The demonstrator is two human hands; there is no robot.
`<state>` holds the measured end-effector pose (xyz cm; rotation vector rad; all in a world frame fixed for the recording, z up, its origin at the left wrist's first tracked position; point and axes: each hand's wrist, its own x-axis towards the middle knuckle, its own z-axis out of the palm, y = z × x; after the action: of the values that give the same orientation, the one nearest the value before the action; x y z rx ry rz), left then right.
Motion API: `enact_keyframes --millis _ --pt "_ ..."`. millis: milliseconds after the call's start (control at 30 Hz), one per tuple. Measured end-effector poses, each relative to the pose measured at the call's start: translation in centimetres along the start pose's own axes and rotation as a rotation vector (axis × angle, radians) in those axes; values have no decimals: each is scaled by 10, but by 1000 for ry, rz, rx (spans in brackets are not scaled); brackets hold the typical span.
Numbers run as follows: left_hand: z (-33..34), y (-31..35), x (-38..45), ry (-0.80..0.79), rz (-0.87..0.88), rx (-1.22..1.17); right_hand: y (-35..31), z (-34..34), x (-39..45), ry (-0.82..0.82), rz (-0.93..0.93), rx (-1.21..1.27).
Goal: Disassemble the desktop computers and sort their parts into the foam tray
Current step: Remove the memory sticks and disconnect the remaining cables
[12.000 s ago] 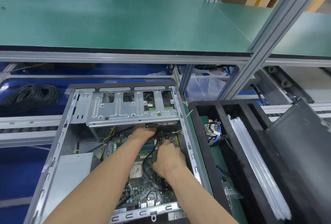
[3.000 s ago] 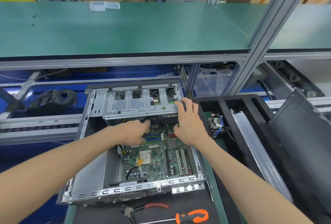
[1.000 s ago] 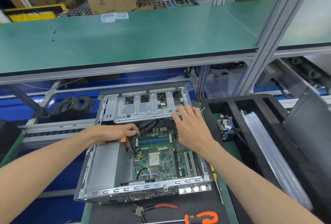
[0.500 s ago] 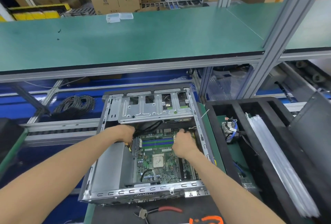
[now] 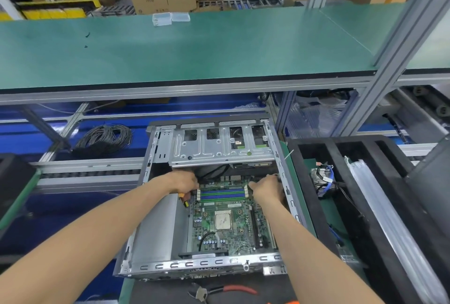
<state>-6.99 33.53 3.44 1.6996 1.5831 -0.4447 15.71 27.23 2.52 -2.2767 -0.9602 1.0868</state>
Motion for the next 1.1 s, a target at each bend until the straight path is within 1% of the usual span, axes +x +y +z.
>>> enact_keyframes --millis 100,233,433,567,700,933,1100 --pt "1 -3 2 -37 19 -97 1 2 2 34 -2 -5" --pt "1 -5 4 -43 23 -112 0 1 -1 16 -38 -1" --pt "1 -5 5 -48 23 -135 0 4 0 -43 -50 -116" --pt "2 -5 6 -39 17 -138 -1 8 2 -47 -70 -194" --pt "2 -3 5 -31 12 -155 -3 8 5 -30 -73 -254" --pt "1 -3 5 -50 26 -94 -3 10 2 5 -83 -300" --pt "1 -2 6 -66 21 -118 1 11 -4 54 -156 -325"
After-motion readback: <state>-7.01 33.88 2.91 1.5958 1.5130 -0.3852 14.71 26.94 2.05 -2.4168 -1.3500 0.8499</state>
